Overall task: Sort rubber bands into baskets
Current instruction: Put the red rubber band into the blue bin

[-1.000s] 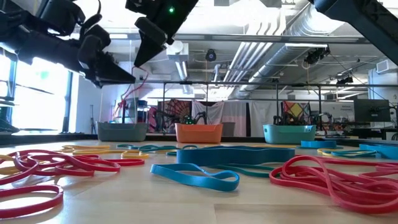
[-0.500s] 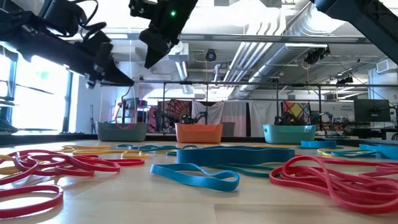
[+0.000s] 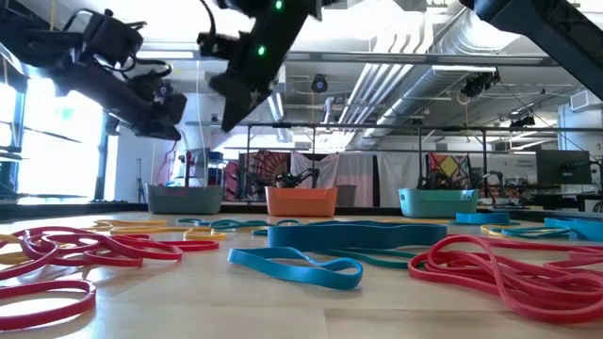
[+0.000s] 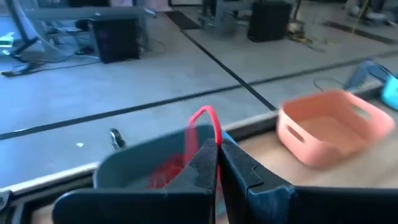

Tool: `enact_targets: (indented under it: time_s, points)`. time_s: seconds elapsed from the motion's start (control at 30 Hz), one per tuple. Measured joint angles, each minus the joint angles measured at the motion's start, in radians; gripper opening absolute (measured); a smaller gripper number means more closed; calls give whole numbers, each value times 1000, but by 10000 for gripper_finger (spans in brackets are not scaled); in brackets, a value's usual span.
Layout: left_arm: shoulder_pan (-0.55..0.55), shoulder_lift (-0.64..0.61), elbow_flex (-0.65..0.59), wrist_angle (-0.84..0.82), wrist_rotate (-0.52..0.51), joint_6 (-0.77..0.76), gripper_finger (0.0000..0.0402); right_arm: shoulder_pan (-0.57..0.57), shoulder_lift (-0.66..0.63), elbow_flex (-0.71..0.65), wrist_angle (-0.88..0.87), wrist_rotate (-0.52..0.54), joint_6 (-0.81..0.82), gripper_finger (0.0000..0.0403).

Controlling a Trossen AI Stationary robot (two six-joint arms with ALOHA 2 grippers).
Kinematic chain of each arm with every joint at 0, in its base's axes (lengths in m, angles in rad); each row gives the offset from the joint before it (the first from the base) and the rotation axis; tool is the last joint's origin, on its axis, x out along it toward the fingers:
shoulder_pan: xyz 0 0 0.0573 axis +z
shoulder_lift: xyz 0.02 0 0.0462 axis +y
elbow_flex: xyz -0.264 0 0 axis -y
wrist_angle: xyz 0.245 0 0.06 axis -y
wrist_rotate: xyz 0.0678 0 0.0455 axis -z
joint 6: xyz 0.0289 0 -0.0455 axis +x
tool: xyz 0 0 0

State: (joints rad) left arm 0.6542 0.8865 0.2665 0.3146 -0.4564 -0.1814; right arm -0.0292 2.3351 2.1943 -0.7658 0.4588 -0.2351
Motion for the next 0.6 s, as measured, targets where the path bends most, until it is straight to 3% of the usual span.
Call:
enact_targets:
  time_s: [0.13, 0.3, 0.6]
  points:
    - [73, 82, 0, 111, 71, 7, 0, 0, 0, -83, 115, -7, -9, 6]
    - [142, 208, 13, 204, 109, 9, 0, 6, 0, -134, 165, -7, 18, 15]
    - [199, 378, 78, 208, 158, 31, 1, 29, 0, -151, 181, -7, 29, 2]
